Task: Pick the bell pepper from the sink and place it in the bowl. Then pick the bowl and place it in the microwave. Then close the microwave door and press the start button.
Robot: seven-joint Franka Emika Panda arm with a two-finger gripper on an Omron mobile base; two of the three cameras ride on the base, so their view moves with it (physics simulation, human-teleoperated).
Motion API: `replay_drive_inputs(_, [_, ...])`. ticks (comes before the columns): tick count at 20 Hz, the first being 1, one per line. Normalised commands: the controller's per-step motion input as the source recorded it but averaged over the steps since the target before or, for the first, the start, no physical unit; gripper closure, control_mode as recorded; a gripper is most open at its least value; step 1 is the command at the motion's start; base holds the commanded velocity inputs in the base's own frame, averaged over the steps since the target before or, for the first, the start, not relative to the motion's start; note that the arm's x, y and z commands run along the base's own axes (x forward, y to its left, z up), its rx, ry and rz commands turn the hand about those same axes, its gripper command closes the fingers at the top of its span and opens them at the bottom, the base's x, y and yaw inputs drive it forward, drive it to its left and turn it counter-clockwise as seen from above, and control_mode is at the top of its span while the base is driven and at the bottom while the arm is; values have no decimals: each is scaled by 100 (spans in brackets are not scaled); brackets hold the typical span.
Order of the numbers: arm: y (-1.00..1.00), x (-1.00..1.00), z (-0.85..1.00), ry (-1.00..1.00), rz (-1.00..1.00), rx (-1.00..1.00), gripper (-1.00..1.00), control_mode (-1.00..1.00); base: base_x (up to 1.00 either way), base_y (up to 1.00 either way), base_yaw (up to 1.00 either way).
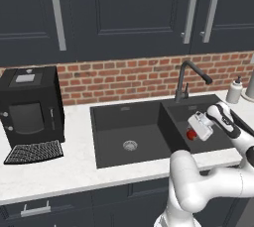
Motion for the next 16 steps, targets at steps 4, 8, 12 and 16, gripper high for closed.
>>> replay_drive_inputs(4, [5, 0, -32, -2, 1, 0, 100, -100, 0, 0, 0])
replay_drive_inputs(8, [-2, -13, -6, -4, 0, 0, 100, -100, 0, 0, 0])
replay_drive_inputs(12, [-26, -55, 23, -10, 0, 3, 100, -100, 0, 0, 0])
replay_drive_inputs(16, [-35, -69, 65, -5, 0, 6, 100, -100, 0, 0, 0])
